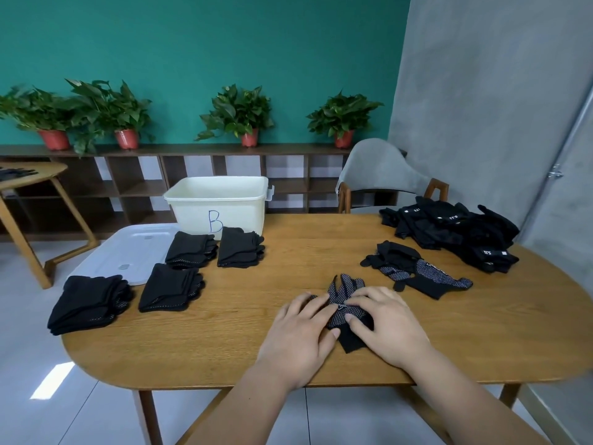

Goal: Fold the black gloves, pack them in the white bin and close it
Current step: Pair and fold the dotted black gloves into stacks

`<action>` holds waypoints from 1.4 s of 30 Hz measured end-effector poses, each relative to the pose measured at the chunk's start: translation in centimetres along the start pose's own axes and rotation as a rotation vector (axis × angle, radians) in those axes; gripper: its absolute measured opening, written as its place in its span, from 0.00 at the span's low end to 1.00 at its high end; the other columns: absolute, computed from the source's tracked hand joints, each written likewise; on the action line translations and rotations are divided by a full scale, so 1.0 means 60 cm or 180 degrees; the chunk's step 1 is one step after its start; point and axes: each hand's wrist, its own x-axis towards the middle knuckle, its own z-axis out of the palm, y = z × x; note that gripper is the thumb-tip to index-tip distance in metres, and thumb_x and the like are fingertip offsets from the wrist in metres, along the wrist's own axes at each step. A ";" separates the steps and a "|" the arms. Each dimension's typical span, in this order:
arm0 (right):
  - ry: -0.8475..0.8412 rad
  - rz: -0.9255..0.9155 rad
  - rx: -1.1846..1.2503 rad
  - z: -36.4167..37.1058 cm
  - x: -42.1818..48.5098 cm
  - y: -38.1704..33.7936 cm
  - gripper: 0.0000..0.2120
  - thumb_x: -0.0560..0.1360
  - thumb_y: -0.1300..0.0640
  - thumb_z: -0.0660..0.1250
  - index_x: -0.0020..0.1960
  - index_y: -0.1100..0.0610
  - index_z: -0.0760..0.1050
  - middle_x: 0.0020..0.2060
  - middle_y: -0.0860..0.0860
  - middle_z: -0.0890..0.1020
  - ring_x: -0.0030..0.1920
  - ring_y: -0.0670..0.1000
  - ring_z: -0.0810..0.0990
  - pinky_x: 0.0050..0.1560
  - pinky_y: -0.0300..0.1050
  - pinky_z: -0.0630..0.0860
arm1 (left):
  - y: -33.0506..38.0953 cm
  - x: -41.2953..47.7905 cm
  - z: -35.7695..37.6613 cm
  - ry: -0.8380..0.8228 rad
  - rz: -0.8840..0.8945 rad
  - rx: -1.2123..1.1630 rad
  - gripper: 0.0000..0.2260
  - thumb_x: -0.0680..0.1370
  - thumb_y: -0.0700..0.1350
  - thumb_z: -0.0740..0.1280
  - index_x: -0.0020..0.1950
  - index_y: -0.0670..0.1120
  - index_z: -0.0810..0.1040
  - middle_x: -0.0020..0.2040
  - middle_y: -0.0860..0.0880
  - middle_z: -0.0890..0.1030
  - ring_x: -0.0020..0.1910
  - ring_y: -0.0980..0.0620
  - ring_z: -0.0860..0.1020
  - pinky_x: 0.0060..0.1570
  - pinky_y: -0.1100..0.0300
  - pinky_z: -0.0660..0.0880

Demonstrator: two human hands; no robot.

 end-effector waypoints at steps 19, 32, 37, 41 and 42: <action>0.0053 0.0048 0.0042 -0.004 -0.005 -0.003 0.28 0.83 0.31 0.48 0.72 0.41 0.75 0.71 0.35 0.73 0.75 0.43 0.63 0.76 0.50 0.63 | 0.001 -0.001 0.004 0.0168 -0.0051 -0.0104 0.24 0.86 0.63 0.51 0.75 0.56 0.75 0.74 0.61 0.74 0.77 0.55 0.63 0.76 0.53 0.60; 0.0155 -0.0135 0.0048 -0.008 -0.007 -0.011 0.22 0.84 0.37 0.51 0.69 0.40 0.78 0.58 0.36 0.75 0.65 0.44 0.70 0.68 0.51 0.70 | -0.003 0.001 0.007 -0.0009 0.0105 -0.0048 0.25 0.87 0.62 0.49 0.81 0.56 0.68 0.80 0.61 0.67 0.82 0.54 0.55 0.80 0.49 0.55; 0.0039 -0.0125 -0.0126 -0.009 -0.005 -0.008 0.23 0.84 0.36 0.51 0.70 0.41 0.77 0.67 0.37 0.72 0.73 0.46 0.64 0.72 0.52 0.68 | -0.004 0.003 0.010 0.0037 0.0116 -0.0063 0.25 0.87 0.62 0.51 0.78 0.55 0.72 0.77 0.61 0.70 0.80 0.54 0.58 0.79 0.50 0.58; -0.0207 -0.0177 -0.0008 -0.006 -0.002 -0.007 0.26 0.83 0.36 0.48 0.72 0.43 0.75 0.74 0.34 0.70 0.80 0.42 0.57 0.79 0.52 0.62 | -0.002 0.001 0.004 -0.0001 0.0096 -0.0077 0.24 0.86 0.61 0.52 0.79 0.55 0.72 0.80 0.60 0.67 0.81 0.55 0.56 0.79 0.52 0.56; -0.0218 -0.0212 -0.0028 -0.007 -0.002 -0.008 0.26 0.83 0.36 0.48 0.73 0.43 0.74 0.73 0.34 0.71 0.79 0.42 0.57 0.79 0.52 0.62 | -0.001 0.001 0.002 -0.0020 0.0088 -0.0101 0.24 0.87 0.62 0.52 0.79 0.55 0.71 0.81 0.59 0.65 0.82 0.55 0.54 0.80 0.51 0.55</action>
